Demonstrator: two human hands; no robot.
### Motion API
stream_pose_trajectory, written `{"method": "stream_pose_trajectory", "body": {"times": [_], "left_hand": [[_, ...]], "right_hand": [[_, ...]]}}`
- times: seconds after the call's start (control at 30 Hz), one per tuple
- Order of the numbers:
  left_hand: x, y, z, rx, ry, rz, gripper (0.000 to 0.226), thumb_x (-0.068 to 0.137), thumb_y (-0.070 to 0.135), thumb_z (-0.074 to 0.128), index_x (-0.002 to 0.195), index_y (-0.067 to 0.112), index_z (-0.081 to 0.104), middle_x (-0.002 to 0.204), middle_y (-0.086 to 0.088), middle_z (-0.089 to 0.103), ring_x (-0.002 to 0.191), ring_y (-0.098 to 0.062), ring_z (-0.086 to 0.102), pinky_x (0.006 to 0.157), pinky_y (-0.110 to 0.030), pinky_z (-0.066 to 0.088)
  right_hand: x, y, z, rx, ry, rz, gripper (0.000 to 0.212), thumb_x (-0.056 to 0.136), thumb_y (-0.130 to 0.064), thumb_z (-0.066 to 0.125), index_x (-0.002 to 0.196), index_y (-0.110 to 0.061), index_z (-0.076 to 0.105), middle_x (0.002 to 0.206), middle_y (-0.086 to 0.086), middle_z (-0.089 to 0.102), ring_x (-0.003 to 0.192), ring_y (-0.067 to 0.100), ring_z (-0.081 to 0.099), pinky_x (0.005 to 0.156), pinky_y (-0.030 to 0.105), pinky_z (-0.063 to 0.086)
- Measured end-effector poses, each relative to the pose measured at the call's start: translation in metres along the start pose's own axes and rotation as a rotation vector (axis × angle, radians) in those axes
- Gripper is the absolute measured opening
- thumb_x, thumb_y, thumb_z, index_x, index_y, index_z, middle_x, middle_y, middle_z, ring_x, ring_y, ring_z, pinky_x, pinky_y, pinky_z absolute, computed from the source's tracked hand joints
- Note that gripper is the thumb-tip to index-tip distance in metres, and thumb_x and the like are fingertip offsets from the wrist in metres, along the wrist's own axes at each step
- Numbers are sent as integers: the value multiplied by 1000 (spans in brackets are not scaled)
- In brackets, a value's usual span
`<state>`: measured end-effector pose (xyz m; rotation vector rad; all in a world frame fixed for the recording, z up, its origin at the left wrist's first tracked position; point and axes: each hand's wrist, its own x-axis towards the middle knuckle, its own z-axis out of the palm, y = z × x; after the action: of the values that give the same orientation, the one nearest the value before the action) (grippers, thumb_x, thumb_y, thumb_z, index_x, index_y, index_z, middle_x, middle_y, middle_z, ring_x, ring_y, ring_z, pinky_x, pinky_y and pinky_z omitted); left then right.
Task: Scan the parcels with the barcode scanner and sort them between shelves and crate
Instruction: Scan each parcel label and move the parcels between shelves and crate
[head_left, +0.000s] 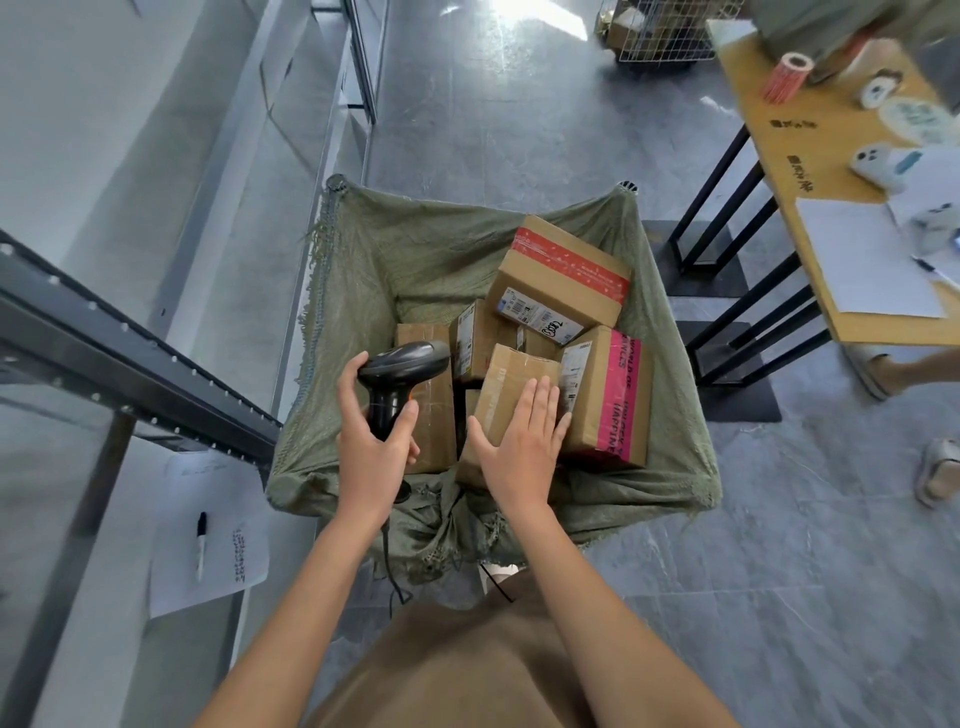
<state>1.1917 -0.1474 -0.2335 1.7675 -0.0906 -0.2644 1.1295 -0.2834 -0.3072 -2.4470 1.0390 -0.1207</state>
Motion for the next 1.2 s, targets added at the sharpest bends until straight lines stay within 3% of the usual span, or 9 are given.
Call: {"method": "stream_pose_trajectory", "body": {"times": [0.17, 0.33, 0.5, 0.63, 0.8, 0.97, 1.1, 1.2], "left_hand": [[-4, 2, -5, 11, 9, 11, 66, 97, 9, 65, 143, 42, 31, 108, 7, 60, 56, -21, 59, 56, -34, 56], [-5, 3, -7, -2, 11, 11, 66, 97, 9, 64, 141, 45, 31, 103, -2, 64, 56, -21, 59, 56, -32, 56], [-11, 7, -12, -7, 35, 34, 65, 97, 9, 65, 139, 46, 32, 108, 10, 59, 55, -18, 59, 57, -32, 56], [-18, 8, -27, -17, 59, 57, 68, 97, 11, 65, 133, 57, 32, 104, -12, 63, 53, -16, 59, 54, -27, 53], [-41, 9, -58, -18, 105, 68, 66, 97, 9, 65, 138, 49, 33, 105, -10, 63, 53, -15, 60, 54, -28, 55], [-77, 10, -99, 3, 253, 83, 62, 96, 12, 66, 140, 44, 35, 88, -4, 67, 55, -18, 64, 57, -41, 59], [-118, 13, -130, -15, 479, 85, 62, 97, 15, 67, 138, 48, 34, 87, -4, 68, 52, -15, 61, 55, -29, 54], [-158, 11, -143, -25, 666, 61, 62, 97, 16, 66, 144, 39, 33, 81, -5, 67, 53, -14, 60, 55, -31, 53]], "right_hand": [[2, -7, -3, -25, 2, -5, 98, 94, -65, 45, 158, -2, 6, 167, 12, 1, 155, 25, -5, 120, 42, -14], [1, -11, -6, -22, 8, -18, 98, 94, -65, 46, 158, -3, 6, 167, 12, 1, 155, 24, -5, 121, 44, -11], [-2, -15, -11, 2, 20, -40, 97, 94, -64, 48, 159, -4, 7, 167, 11, 2, 155, 24, -5, 123, 44, -9], [-10, -25, -17, 9, 60, -100, 93, 93, -62, 52, 159, -9, 15, 167, 13, 8, 155, 27, 0, 123, 46, -5], [-23, -47, -23, -62, 115, -234, 91, 91, -64, 52, 157, -10, 23, 165, 16, 18, 154, 30, 11, 123, 51, 5], [-41, -84, -29, 2, 59, -488, 86, 93, -59, 54, 158, -12, 24, 166, 12, 15, 154, 28, 7, 124, 51, 2], [-62, -118, -33, 38, -6, -717, 81, 94, -55, 56, 156, -11, 27, 164, 14, 21, 153, 32, 13, 122, 50, 1], [-84, -133, -33, 79, -113, -878, 78, 96, -49, 59, 156, -11, 28, 164, 14, 22, 153, 32, 13, 122, 49, 0]]}}
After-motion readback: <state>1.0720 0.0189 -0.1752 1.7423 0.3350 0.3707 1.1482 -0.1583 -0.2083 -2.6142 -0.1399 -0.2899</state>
